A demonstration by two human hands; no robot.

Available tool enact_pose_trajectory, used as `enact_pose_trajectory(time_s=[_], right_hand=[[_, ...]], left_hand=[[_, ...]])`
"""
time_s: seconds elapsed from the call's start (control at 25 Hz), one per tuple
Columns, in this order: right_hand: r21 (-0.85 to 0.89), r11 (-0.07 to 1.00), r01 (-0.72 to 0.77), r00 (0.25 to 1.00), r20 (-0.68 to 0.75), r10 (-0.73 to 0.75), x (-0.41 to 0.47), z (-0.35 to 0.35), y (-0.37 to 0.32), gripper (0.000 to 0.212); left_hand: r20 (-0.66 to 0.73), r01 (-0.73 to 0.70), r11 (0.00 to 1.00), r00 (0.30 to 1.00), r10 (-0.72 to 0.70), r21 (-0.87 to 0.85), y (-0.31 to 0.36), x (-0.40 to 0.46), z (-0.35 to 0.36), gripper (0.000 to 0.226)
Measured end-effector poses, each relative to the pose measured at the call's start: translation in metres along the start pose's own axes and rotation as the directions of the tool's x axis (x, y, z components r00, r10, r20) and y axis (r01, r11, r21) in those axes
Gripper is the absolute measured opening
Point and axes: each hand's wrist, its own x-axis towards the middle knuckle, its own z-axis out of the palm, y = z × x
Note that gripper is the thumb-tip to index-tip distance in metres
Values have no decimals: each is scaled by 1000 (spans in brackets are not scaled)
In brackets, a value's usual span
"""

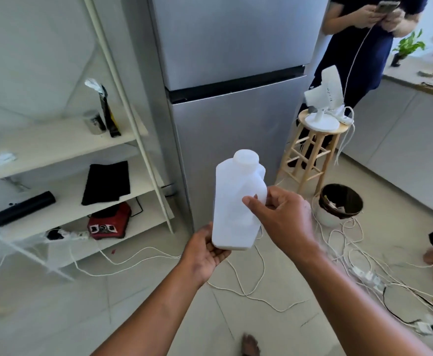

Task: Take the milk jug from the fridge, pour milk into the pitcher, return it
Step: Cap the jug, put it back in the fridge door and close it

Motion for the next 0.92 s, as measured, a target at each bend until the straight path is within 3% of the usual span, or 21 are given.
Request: enact_pose_trajectory(time_s=[0.16, 0.32, 0.6, 0.76, 0.92], right_hand=[[-3, 998, 58, 992, 113, -57, 36, 30, -1, 49], [22, 994, 105, 976, 190, -107, 71, 48, -1, 45], [30, 996, 89, 967, 239, -93, 105, 67, 10, 42], [6, 997, 75, 979, 189, -75, 121, 74, 9, 47], [-15, 997, 78, 985, 156, -75, 133, 71, 6, 45]], left_hand=[[-106, -41, 991, 994, 28, -127, 18, 21, -12, 35], [-171, -63, 976, 985, 27, -208, 30, 34, -1, 26], [-218, -77, 969, 976, 25, -236, 38, 63, 7, 28], [-208, -79, 990, 977, 54, -114, 55, 89, 4, 23], [-223, -151, 947, 950, 218, 283, 81, 99, 5, 27]])
